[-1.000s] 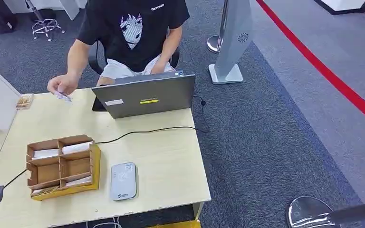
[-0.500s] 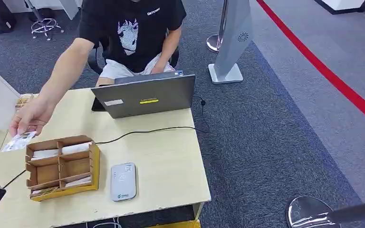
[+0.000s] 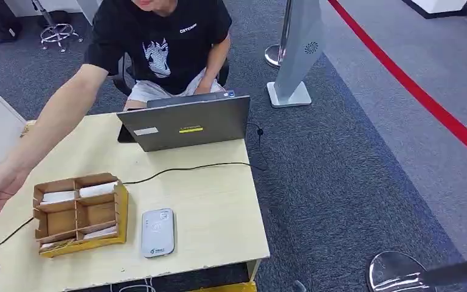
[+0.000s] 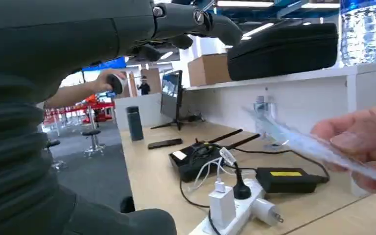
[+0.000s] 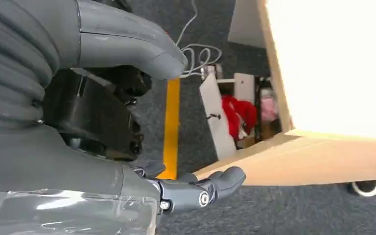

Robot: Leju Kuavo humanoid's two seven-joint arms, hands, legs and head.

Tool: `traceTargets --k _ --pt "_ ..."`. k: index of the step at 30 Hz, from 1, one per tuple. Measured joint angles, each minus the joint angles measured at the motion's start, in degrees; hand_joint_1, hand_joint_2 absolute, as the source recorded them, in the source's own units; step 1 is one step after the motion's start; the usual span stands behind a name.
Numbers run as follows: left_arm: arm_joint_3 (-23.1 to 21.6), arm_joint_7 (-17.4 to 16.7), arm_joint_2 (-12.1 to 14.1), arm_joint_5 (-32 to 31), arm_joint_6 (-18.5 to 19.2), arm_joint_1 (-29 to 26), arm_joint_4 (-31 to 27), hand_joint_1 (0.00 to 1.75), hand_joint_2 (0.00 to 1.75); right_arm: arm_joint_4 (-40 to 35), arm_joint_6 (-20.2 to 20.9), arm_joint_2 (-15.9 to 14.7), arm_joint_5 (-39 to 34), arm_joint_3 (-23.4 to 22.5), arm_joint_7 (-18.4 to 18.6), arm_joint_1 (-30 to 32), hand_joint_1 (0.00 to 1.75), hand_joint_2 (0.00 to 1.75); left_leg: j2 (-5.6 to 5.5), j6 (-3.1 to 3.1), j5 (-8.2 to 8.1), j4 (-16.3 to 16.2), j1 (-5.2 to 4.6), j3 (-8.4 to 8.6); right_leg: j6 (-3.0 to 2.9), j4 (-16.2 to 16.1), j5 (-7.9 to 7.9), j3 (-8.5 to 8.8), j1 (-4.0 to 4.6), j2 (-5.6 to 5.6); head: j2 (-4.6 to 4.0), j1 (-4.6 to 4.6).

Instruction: Pass the card to the sensor for recognition and then transmit it.

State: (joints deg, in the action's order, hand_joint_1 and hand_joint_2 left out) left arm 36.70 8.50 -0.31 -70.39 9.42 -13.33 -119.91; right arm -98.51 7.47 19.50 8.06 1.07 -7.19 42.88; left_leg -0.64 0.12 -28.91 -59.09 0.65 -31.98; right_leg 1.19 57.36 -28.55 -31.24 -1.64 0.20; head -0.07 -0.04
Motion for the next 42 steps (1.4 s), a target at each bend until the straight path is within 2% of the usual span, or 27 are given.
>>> traceTargets --k 3,10,14,16,17,18,19,20,22,24,27,31,34,36,42 --pt "1.16 1.20 -0.83 -4.98 -0.39 -0.30 0.72 0.00 1.75 -0.98 -0.90 0.00 -1.27 -0.26 -0.81 0.49 0.00 1.75 0.01 0.00 0.00 0.00 0.00 0.01 0.00 0.00 0.00 -0.01 0.00 0.01 0.00 0.00" --pt "2.23 1.90 -1.46 -10.02 -0.59 -0.49 1.94 0.00 1.75 -1.73 -0.70 0.00 -1.62 -0.57 -1.27 0.62 0.00 1.75 0.00 0.00 0.00 0.00 0.00 0.00 0.00 0.00 0.00 -0.01 0.00 0.00 0.00 -0.02" --pt "2.18 2.21 -1.35 -14.21 -2.10 -0.74 3.13 0.00 1.75 -1.53 -0.47 0.00 -2.52 -0.77 -2.85 0.55 0.00 1.75 0.01 0.00 0.00 0.00 0.00 0.02 0.00 0.00 0.00 -0.02 0.00 0.01 0.00 -0.02" --pt "2.12 3.90 -0.87 -17.58 -4.82 -1.63 3.69 0.00 1.75 -2.47 -11.46 -0.06 -13.28 -1.58 -7.98 -0.58 0.00 1.75 0.04 0.00 0.00 0.00 0.00 0.03 0.00 -0.01 0.01 -0.02 0.00 0.06 0.00 -0.04" --pt "1.50 5.46 -0.28 -18.20 -6.39 -2.15 3.98 0.00 1.75 -1.91 -15.63 -0.78 -19.98 -3.91 -8.92 -3.77 0.00 1.75 0.19 0.00 0.00 0.00 0.04 0.02 -0.01 -0.02 0.05 -0.08 0.03 0.17 0.00 -0.06" --pt "0.56 5.55 0.66 -18.57 -7.81 -2.02 4.83 0.00 1.75 -0.14 -17.62 -1.62 -25.09 -7.84 -8.02 -8.05 0.00 1.75 0.30 0.00 0.00 0.00 0.02 0.09 -0.05 -0.05 0.10 -0.16 0.02 0.21 0.00 0.09" --pt "-1.08 3.87 2.17 -18.59 -9.36 -1.53 6.28 0.00 1.75 3.12 -16.27 -3.48 -26.75 -13.28 -7.14 -12.73 0.00 1.75 0.39 0.01 0.01 -0.01 0.00 0.11 0.05 -0.07 0.19 -0.15 -0.02 0.31 0.02 0.00" --pt "-3.14 1.56 3.96 -18.53 -11.11 -1.00 7.70 0.00 1.75 6.84 -11.30 -4.88 -24.40 -19.40 -6.71 -18.21 0.00 1.75 0.43 0.05 0.03 -0.04 -0.06 0.12 0.01 -0.07 0.28 -0.16 -0.07 0.33 0.00 0.04" --pt "-6.83 -1.27 6.52 -18.18 -14.52 -0.75 9.16 0.00 1.75 11.90 3.20 -5.33 -14.43 -32.46 -7.43 -24.53 0.00 1.75 0.37 0.12 0.07 -0.09 -0.10 0.16 0.11 -0.07 0.27 -0.02 -0.16 0.28 0.00 -0.02" --pt "-9.89 -1.75 8.56 -18.07 -16.04 -0.86 9.66 0.00 1.75 15.20 12.45 -5.42 -8.32 -41.41 -8.61 -29.61 0.00 1.75 0.32 0.18 0.12 -0.14 -0.01 0.06 0.11 -0.17 0.39 -0.05 -0.03 0.22 0.00 0.33" --pt "-14.96 -2.78 11.00 -18.90 -17.27 -0.41 10.34 0.00 1.75 19.65 14.86 -4.27 -5.59 -49.31 -9.48 -34.91 0.00 1.75 0.31 0.16 0.17 -0.14 -0.05 0.05 0.11 -0.11 0.44 0.00 -0.05 0.22 0.00 0.11" --pt "-21.56 -6.24 14.34 -19.08 -17.81 0.11 10.75 0.00 1.75 23.05 15.85 -3.30 -4.57 -54.27 -10.90 -38.86 0.00 1.75 0.35 0.11 0.20 -0.13 0.06 0.01 0.08 -0.07 0.41 -0.08 0.06 0.30 0.00 0.02" --pt "-27.01 -9.72 17.14 -19.10 -16.88 1.62 10.75 0.00 1.75 25.03 16.09 -3.08 -4.70 -55.12 -11.74 -40.60 0.00 1.75 0.32 0.11 0.20 -0.12 0.07 -0.04 0.07 -0.07 0.40 -0.08 0.08 0.27 0.00 0.04" --pt "-29.46 -10.86 18.34 -19.10 -16.13 2.84 10.73 0.00 1.75 25.90 16.33 -2.80 -4.90 -55.23 -12.17 -41.33 0.00 1.75 0.34 0.11 0.20 -0.12 0.08 -0.04 0.07 -0.07 0.41 -0.08 0.08 0.29 0.00 0.04" --pt "-32.44 -10.32 19.48 -19.10 -15.45 3.90 9.29 0.00 1.75 27.65 16.68 -2.25 -5.00 -55.50 -12.74 -41.75 0.00 1.75 0.33 0.11 0.20 -0.12 0.06 -0.06 0.08 -0.07 0.40 -0.08 0.06 0.27 0.00 0.04"
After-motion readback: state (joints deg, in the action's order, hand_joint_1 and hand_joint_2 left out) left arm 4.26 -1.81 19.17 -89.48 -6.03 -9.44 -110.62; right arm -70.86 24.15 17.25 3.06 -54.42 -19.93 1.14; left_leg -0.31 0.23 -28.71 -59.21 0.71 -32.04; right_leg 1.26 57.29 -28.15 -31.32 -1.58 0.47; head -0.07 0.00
